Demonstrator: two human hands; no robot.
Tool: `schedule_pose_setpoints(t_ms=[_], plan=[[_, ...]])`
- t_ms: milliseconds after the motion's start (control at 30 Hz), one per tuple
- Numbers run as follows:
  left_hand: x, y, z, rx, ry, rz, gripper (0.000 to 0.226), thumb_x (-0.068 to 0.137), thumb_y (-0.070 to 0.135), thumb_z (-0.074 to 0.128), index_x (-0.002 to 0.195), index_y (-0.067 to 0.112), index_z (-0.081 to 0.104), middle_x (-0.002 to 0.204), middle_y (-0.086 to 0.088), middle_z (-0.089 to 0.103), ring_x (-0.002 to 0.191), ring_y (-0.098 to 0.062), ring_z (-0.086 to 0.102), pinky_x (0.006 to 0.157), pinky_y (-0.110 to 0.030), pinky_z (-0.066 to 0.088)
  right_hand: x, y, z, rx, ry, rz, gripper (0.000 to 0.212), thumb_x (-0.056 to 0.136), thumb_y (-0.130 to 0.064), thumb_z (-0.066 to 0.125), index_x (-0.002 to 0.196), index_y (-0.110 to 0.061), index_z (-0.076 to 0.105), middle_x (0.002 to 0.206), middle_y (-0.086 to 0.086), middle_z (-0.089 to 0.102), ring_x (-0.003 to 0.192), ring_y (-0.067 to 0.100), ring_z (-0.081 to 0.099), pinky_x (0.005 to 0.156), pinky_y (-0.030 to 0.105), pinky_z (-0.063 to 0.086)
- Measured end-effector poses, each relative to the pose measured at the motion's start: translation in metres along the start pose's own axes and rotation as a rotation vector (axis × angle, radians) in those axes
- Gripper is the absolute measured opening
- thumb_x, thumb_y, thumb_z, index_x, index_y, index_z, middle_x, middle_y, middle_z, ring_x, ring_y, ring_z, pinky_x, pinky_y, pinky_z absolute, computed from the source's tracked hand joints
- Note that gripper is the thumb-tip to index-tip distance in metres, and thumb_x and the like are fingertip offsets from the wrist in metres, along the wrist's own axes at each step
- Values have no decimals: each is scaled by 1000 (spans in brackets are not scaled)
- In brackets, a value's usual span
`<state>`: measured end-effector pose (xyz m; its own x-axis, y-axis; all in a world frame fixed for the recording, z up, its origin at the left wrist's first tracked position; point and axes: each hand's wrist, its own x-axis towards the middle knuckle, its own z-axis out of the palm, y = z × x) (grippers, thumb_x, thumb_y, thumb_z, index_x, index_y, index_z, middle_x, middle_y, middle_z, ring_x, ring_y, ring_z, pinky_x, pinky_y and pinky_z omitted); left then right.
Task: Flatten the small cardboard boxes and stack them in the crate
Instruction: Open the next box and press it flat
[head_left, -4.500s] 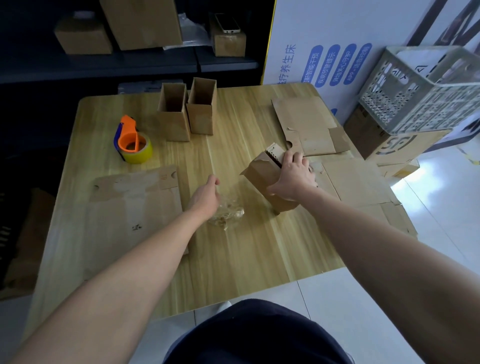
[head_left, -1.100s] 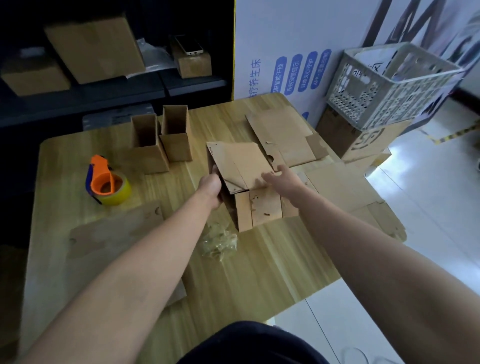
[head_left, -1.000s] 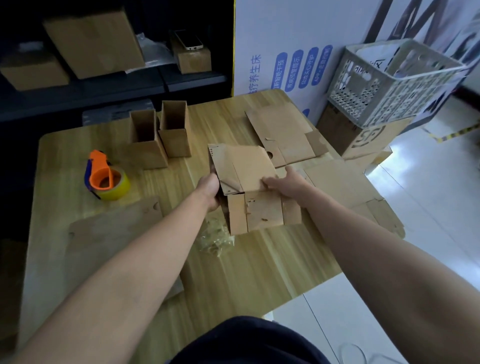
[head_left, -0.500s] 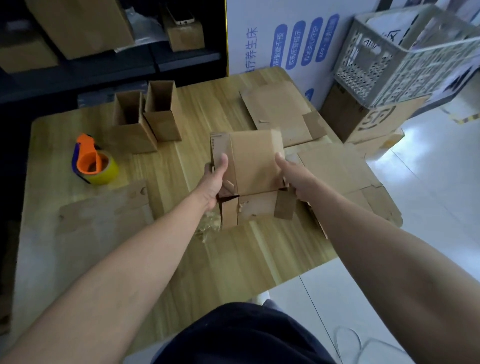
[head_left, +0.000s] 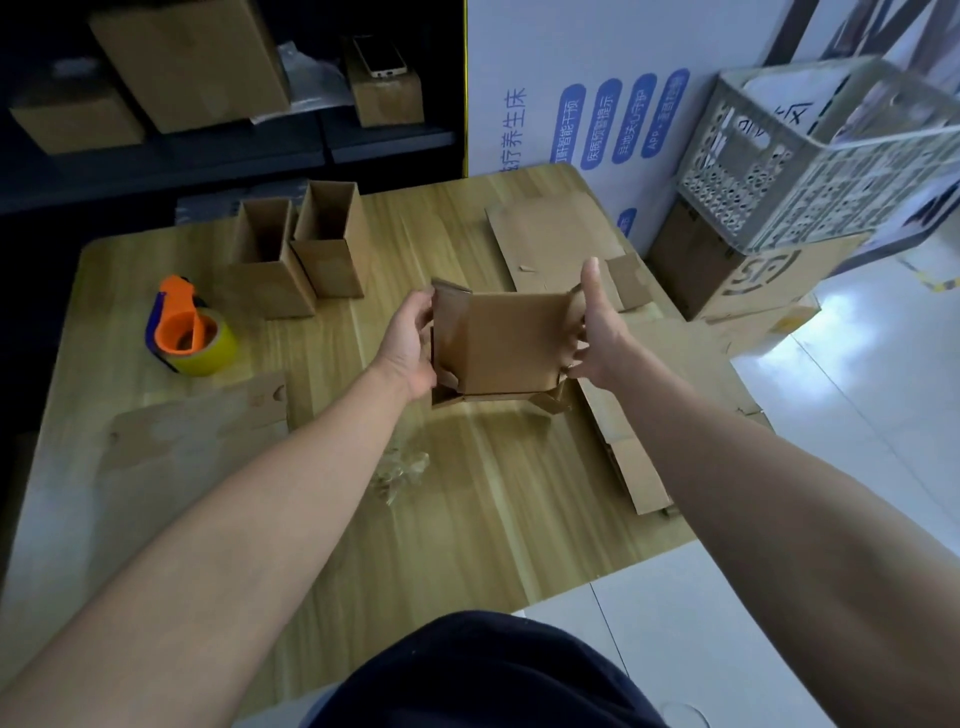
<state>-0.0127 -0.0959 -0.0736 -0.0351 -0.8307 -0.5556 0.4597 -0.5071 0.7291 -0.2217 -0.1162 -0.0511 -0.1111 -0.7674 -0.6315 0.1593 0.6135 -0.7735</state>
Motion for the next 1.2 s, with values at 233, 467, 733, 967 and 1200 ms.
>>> schedule_pose_setpoints(t_ms=[233,467,733,967,1200], plan=[[11,-5,-13,4,19,-8,32,84,47,63,75,17,61,72,-3,66,66,-19,65,65,-29,51,5,-4,0,-13,-18,-65,17,76,1,46,69,-9,58,74,7,51,71,20,45,63,31,42],[14,-29,-14,372,208,-166,39,80,-1,70,115,0,53,103,-14,65,84,-23,64,65,-33,53,15,21,-8,-571,20,15,23,81,-14,74,98,-6,61,96,9,64,88,23,62,72,36,58],[18,-37,-17,333,187,-322,7,85,5,67,86,5,59,79,-8,65,67,-19,63,63,-35,51,22,38,-14,-709,-6,130,45,79,-17,75,118,-5,54,114,13,61,99,29,61,88,44,54],[27,-42,-20,411,224,-138,74,76,3,75,136,14,32,126,-7,55,110,-27,57,94,-47,48,22,36,-8,-592,-84,129,63,82,-47,69,130,-12,48,128,5,53,109,26,54,94,45,47],[28,-46,-10,506,170,10,27,87,11,65,114,14,61,121,-5,62,109,-18,54,98,-29,39,23,34,8,-414,-75,117,75,83,-51,66,141,-13,39,139,5,44,117,27,53,89,46,43]])
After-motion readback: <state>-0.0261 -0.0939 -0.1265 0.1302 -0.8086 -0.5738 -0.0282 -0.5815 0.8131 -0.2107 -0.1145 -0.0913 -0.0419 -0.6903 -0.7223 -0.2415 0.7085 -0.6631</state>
